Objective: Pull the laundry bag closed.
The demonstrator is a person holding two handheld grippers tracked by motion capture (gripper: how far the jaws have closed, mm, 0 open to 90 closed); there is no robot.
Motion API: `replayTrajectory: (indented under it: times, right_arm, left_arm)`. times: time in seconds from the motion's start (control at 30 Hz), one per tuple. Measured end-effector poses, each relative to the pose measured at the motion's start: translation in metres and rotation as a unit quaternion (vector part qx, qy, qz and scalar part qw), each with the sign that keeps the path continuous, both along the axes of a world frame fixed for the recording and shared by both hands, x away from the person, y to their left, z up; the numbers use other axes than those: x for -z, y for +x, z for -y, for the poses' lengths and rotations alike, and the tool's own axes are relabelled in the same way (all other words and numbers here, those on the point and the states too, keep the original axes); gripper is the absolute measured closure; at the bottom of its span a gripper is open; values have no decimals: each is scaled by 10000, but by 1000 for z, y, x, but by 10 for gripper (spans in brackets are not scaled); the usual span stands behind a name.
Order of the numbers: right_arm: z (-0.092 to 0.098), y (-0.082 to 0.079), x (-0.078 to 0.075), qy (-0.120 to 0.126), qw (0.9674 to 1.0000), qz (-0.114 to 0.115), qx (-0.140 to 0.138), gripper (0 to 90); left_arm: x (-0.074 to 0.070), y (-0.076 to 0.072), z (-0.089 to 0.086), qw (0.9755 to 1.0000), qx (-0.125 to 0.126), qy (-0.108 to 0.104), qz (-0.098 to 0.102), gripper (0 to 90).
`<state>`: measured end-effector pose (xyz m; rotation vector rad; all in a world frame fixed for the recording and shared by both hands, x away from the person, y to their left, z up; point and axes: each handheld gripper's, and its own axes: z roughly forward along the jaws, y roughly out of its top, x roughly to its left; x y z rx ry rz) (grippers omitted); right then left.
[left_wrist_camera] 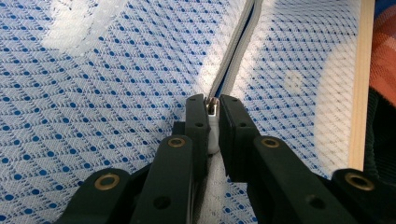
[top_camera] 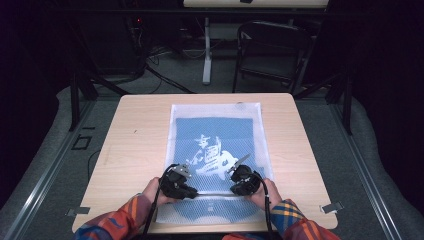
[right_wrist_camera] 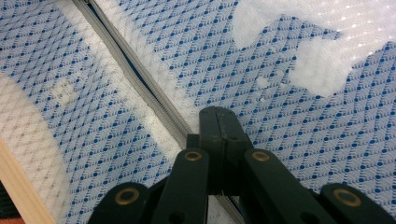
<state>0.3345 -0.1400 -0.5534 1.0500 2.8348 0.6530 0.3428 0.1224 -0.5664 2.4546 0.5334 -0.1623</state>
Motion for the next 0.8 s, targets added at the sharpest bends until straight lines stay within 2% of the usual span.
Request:
replayTrajectory:
  times: [0.27,0.37,0.4,0.53,0.63,0.67,0.8]
  right_arm:
    - [3,0,1,128,9999,-14,91,900]
    - [4,0,1,85,10000,-15,35,900]
    - [4,0,1,87,10000,-16,30,900]
    - [4,0,1,93,9999,-20,40,900]
    - [5,0,1,145,9999,-13,64,900]
    - [5,0,2,182,9998,-19,105,900]
    - [9,0,1,139,9998,-60,100,900]
  left_arm:
    - [-2,-1,-2,10000,25,35,-19,830]
    - [-3,-2,-6,10000,-21,25,-33,830]
    - [-2,-1,-8,10000,-5,-47,-85,830]
    - [-4,-2,-11,10000,-20,24,-59,830]
    - [-4,-2,-15,9999,-52,17,-92,830]
    - [-4,-1,-16,9998,-38,-78,-169,829]
    - [-5,-3,-16,9999,-35,-26,-135,829]
